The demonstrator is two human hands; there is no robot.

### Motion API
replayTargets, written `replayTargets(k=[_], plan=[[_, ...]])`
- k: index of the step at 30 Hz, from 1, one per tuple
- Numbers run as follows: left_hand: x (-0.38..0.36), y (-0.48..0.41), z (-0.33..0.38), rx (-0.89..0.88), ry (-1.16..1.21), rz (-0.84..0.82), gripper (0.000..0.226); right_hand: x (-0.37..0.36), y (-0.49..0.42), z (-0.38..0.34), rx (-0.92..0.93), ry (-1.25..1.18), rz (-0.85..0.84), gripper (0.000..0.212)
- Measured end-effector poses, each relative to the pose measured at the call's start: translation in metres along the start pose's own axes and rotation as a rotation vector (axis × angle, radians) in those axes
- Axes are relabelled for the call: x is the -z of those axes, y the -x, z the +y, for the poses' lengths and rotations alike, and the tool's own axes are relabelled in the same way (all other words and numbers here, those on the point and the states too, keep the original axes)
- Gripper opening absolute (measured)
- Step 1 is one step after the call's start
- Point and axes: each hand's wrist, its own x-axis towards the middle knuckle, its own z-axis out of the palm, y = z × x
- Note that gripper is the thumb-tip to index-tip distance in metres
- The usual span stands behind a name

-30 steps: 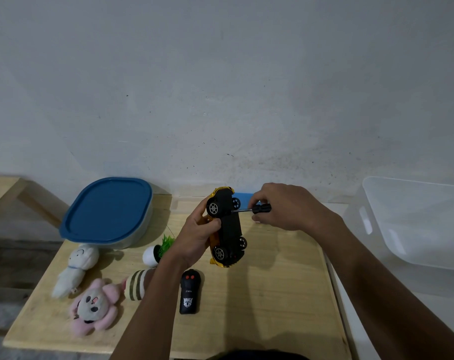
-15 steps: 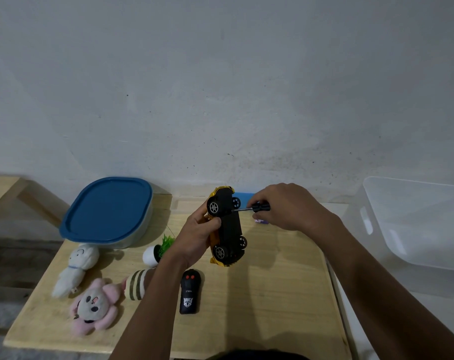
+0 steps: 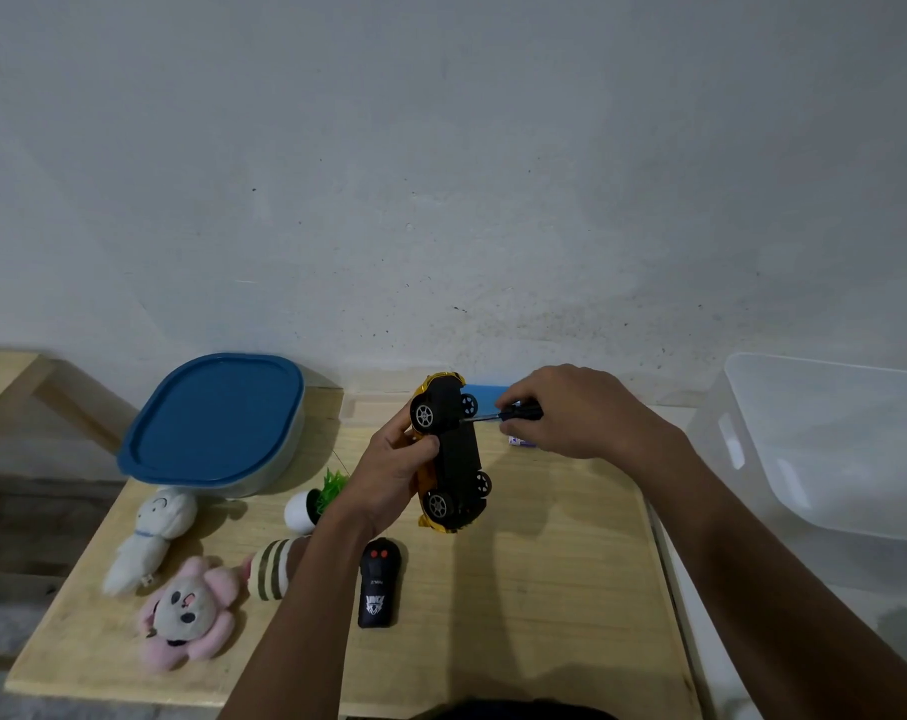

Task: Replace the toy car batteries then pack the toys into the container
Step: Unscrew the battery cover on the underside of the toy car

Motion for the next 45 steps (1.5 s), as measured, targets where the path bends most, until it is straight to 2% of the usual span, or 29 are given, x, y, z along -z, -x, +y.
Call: replayTargets(k=[4, 7, 9, 12, 16, 20, 25, 29, 31, 34, 45], plan=[[-0.002, 0.000, 0.001, -0.011, 0.007, -0.001, 0.042, -0.001, -0.001, -0.003, -0.067, 0.007, -0.007, 0.039], [-0.002, 0.001, 0.000, -0.015, -0.002, -0.013, 0.043, 0.003, 0.001, -0.004, -0.016, 0.042, 0.033, 0.020], [-0.002, 0.001, -0.001, -0.016, 0.001, -0.015, 0.045, 0.007, 0.002, -0.006, 0.014, 0.027, 0.022, 0.017], [-0.002, 0.000, -0.002, -0.025, 0.017, -0.024, 0.044, 0.005, 0.000, -0.007, -0.008, 0.017, 0.001, 0.021], [0.000, -0.001, -0.001, -0.030, 0.004, -0.014, 0.046, -0.003, -0.005, -0.005, -0.035, 0.058, 0.047, 0.039], [-0.001, -0.001, -0.001, -0.033, -0.006, 0.003, 0.047, 0.001, -0.002, -0.003, 0.025, 0.033, 0.062, 0.020], [-0.004, 0.000, -0.001, -0.045, 0.005, -0.011, 0.044, 0.003, 0.000, -0.003, 0.015, 0.033, 0.006, 0.021], [-0.002, -0.001, -0.002, -0.047, -0.016, -0.013, 0.047, -0.002, -0.001, -0.004, -0.048, 0.021, 0.004, 0.048], [-0.002, -0.001, -0.003, -0.044, -0.023, -0.011, 0.047, -0.002, -0.001, -0.003, -0.039, 0.045, 0.022, 0.040], [-0.002, -0.001, -0.004, -0.043, -0.020, -0.013, 0.047, 0.001, 0.001, -0.004, -0.021, 0.020, 0.034, 0.017], [-0.002, 0.000, -0.002, -0.031, 0.003, -0.006, 0.044, -0.003, 0.000, -0.002, 0.034, 0.108, 0.094, 0.017]])
